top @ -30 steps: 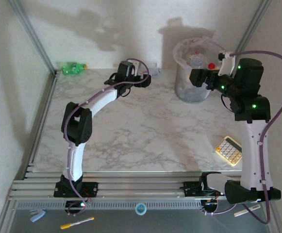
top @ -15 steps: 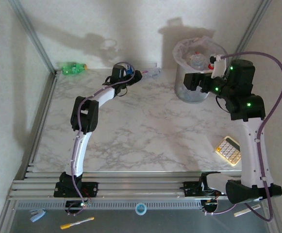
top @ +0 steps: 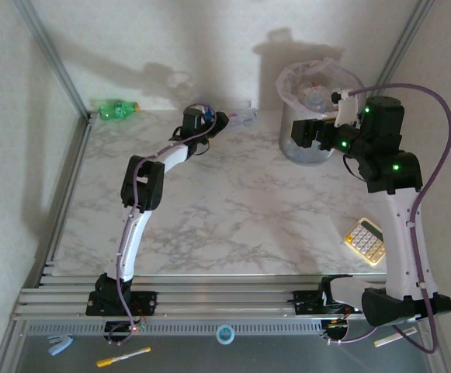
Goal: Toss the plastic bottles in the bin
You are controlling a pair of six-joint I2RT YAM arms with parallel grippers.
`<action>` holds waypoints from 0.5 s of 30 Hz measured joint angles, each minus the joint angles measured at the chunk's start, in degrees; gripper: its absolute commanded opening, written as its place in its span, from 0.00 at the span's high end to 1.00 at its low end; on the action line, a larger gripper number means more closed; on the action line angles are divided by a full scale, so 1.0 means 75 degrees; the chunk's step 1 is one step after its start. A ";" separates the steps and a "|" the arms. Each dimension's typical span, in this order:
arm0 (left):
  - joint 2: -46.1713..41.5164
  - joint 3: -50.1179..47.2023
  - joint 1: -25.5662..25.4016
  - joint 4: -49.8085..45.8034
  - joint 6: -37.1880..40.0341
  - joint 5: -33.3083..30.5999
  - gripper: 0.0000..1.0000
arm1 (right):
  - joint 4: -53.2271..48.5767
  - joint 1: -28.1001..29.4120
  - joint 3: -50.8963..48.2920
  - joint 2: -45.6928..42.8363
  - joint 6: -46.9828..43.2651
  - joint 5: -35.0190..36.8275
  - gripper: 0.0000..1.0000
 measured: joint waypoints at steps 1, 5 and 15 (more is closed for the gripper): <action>0.0070 0.0090 0.0000 0.0061 -0.0073 0.0015 0.13 | 0.0000 0.0000 0.0000 0.0000 -0.0003 0.0000 0.01; 0.0440 0.0504 0.0003 0.0358 -0.0385 0.0105 0.19 | 0.0003 0.0012 -0.0015 -0.0006 -0.0067 0.0023 0.01; 0.0997 0.0877 0.0082 0.1212 -0.1008 0.0388 0.36 | 0.0006 0.0035 -0.0239 -0.0047 -0.0172 0.0029 0.01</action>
